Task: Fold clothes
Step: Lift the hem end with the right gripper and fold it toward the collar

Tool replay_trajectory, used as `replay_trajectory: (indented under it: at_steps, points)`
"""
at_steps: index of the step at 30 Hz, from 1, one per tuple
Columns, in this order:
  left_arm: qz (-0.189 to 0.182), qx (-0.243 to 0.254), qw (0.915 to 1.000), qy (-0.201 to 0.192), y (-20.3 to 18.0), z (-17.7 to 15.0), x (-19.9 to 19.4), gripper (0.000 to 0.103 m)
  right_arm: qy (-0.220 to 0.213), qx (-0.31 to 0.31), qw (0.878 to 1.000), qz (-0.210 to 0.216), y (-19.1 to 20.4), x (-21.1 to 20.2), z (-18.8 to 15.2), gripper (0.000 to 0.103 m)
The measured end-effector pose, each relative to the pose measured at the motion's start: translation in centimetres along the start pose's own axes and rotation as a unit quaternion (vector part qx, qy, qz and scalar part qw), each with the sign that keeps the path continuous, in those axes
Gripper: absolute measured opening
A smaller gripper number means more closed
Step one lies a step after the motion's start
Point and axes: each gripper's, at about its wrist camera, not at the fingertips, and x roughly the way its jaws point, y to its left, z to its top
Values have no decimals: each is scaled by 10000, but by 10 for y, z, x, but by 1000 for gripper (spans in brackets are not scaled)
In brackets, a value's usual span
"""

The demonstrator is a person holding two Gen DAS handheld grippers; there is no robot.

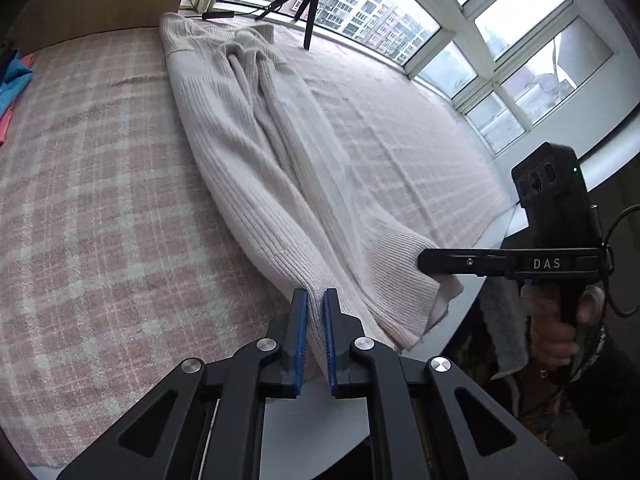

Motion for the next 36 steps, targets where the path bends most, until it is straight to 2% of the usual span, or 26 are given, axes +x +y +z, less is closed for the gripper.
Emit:
replay_trajectory:
  at_steps: [5,9,14,17,20,23,26,27,29,31,32,36]
  points:
    - [-33,150,9975,-694,-5,57,-36,2,-564,35,9975,428,34,-29,65,7]
    - [138,171,9928,-1176,-2,104,-53,2,-916,-169,9948,417,64,-39,113,7]
    - [249,-55,9874,-1559,17,169,-56,0,-1016,69,9934,532,67,-35,177,7]
    - [365,-160,9849,-1683,32,204,-49,0,-875,389,9932,660,49,-20,213,7]
    - [938,-49,9829,-1584,51,226,-29,0,-801,429,9955,255,31,4,244,7]
    - [1185,-122,9831,-1389,80,226,-15,0,-456,759,9960,116,1,39,267,7]
    - [801,-704,9880,-1119,112,214,3,0,-213,1058,9941,-60,-29,71,285,7]
    - [711,-832,9880,-1092,116,211,9,0,-137,1221,9924,-62,-39,80,290,7]
    - [664,-754,9900,-988,115,208,25,1,66,1467,9892,36,-55,98,299,7]
    - [608,-761,9920,-804,112,211,43,17,292,1565,9871,144,-65,113,306,7]
    - [652,-745,9923,-745,110,212,52,19,403,1571,9866,179,-68,120,310,7]
    - [1349,-486,9887,-448,105,216,83,19,646,1653,9827,538,-80,121,314,10]
